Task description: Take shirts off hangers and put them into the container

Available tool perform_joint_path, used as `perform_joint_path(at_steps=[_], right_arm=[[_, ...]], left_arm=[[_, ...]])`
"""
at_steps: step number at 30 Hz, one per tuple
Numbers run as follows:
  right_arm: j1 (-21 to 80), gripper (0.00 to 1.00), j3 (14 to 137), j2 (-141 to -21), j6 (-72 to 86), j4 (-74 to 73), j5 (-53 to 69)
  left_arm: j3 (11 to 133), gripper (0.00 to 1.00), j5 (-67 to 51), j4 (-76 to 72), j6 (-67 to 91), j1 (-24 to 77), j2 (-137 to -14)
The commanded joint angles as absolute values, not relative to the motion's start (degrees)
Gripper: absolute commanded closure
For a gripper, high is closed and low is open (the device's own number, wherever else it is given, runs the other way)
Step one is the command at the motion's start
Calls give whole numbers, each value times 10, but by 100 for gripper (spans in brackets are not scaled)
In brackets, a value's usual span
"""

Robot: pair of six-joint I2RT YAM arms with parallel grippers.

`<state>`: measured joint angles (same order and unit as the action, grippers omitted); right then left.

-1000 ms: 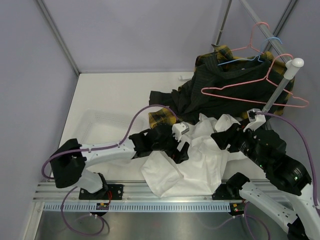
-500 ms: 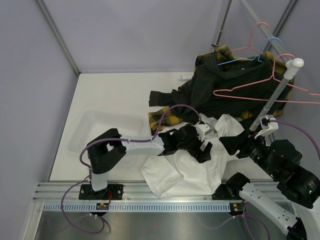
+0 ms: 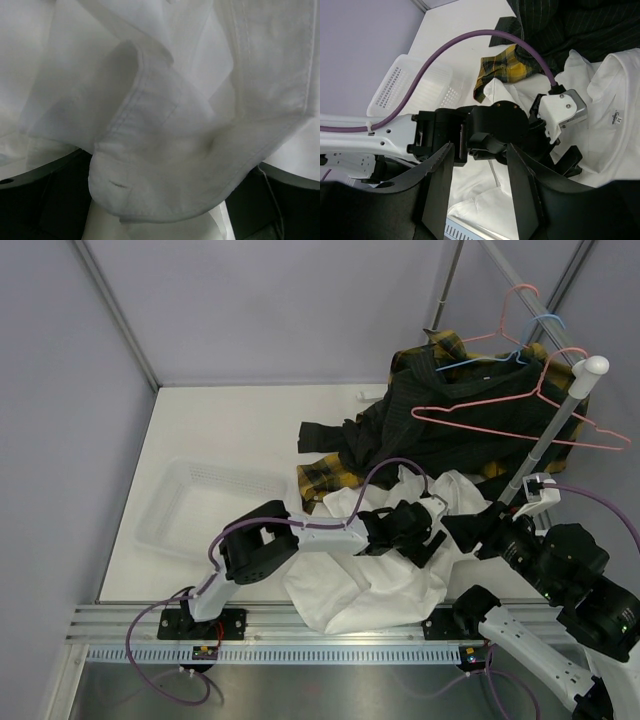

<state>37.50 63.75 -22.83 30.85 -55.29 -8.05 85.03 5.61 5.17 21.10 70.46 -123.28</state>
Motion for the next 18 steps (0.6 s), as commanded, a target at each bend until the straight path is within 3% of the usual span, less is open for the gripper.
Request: perform_joint_path(at_steps=[1,2,3,5,6,10,18], right_arm=[[380,46,644,-218,297,-542,-86],[381,46,643,-216,297,-543,-87],[381,46,644,-214,297,-543,-87],[380,46,649,-211,298,-545,-86],[381,46,650,-209,298,-545,-86],[380,46,657,-207,298,-543,-79],[380,46,663,-215,291,-533,-71]], left_arm=[[875,14,91,95,234,700,-1272],[872,36,94,104,239,696,-1273],[867,49,98,104,244,693,-1271],[853,91,113,110,266,684,-1270],[852,100,122,132,273,681,-1271],[817,100,160,149,272,681,-1241],[718,100,349,253,244,704,-920]])
